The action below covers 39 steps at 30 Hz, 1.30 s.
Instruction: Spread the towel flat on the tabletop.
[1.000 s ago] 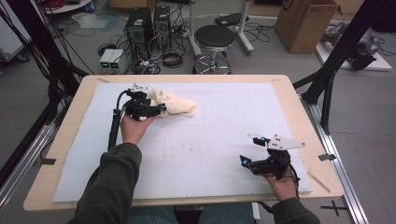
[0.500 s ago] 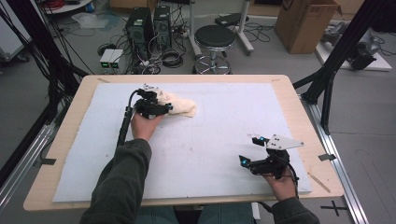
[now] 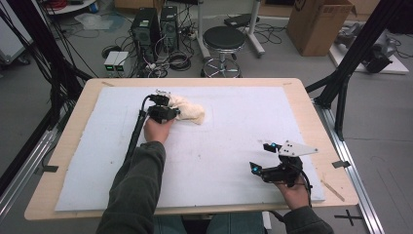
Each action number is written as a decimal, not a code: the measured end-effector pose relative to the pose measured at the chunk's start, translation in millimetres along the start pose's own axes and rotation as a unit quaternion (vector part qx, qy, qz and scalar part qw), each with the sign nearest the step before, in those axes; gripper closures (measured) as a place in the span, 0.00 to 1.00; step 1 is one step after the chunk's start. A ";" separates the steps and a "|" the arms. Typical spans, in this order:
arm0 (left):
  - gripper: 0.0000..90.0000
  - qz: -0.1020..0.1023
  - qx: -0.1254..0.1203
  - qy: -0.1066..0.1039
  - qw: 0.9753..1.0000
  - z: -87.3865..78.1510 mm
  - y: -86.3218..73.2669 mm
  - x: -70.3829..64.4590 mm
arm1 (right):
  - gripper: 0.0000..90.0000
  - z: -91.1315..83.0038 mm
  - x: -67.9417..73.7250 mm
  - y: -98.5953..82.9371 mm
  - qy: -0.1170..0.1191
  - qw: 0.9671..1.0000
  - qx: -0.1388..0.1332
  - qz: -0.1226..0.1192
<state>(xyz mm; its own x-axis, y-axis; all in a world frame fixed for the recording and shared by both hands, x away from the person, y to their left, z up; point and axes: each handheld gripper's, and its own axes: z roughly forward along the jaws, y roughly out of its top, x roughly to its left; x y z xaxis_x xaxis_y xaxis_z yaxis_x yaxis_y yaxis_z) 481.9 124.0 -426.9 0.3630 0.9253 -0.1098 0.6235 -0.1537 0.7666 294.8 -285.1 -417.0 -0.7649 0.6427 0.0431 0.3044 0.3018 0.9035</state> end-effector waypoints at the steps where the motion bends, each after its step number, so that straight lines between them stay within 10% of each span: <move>1: 0.84 0.000 0.000 0.000 1.000 0.0 0.0 0.0 | 0.12 0.1 -0.2 -0.1 0.000 1.000 0.000 0.000; 19: 0.89 0.040 -0.011 -0.028 0.999 -28.4 9.0 -12.9 | 0.12 -0.3 2.3 -0.1 -0.001 1.000 0.004 -0.007; 39: 0.89 0.083 -0.028 -0.093 0.992 -84.5 7.5 -45.6 | 0.12 -1.3 5.9 -0.2 -0.001 1.000 0.006 -0.014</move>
<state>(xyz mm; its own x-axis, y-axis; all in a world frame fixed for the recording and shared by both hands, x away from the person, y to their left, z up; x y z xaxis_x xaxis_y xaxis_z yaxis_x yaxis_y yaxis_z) 411.6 110.0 -362.7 0.5818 0.8084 -0.0896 0.5071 -0.2744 0.8171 289.5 -282.3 -416.4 -0.7719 0.6356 0.0161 0.2896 0.3289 0.8989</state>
